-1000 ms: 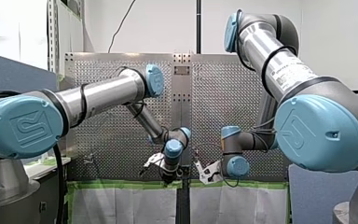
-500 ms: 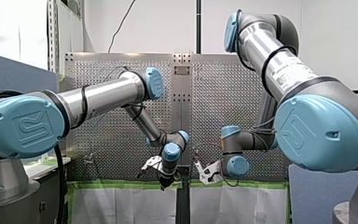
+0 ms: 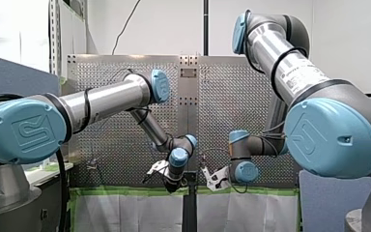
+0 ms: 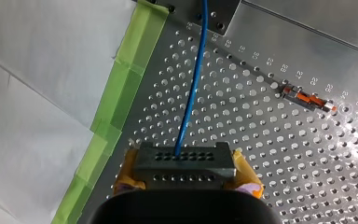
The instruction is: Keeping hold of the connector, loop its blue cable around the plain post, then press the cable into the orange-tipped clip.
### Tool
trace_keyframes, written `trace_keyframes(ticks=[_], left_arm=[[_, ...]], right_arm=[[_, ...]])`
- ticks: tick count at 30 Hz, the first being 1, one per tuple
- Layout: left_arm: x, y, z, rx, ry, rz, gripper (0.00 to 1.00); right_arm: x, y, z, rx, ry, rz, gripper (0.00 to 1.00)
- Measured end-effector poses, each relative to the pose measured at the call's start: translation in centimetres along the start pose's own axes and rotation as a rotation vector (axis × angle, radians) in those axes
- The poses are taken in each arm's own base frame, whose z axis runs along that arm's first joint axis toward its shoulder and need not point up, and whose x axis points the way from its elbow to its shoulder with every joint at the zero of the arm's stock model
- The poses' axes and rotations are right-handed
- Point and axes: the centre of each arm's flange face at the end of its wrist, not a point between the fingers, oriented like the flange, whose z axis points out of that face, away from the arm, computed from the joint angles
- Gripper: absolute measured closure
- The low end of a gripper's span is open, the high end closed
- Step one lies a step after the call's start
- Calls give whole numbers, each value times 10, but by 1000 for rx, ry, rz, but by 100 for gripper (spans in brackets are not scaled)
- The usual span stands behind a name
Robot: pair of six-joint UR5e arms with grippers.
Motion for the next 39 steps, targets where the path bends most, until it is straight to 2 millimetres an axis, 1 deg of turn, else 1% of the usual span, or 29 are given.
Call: trace_keyframes(ticks=[6,14,18,25,31,33,39], left_arm=[[-3,-1,-3,12,-14,-8,100],[-17,4,-22,17,-76,-47,100],[-17,4,-33,17,-88,-61,100],[-11,8,-44,15,-120,-101,100],[-11,12,-57,12,-159,-144,100],[-8,12,-59,6,-165,-158,100],[12,8,-59,-22,-169,-185,100]], right_arm=[[0,1,1,-3,-5,-1,100],[0,2,1,-8,-10,-3,100],[0,2,1,-8,-11,-1,100],[-1,6,2,-20,-15,7,100],[0,10,4,-28,-12,16,100],[0,10,5,-29,-12,19,100],[1,13,6,-34,-10,26,100]])
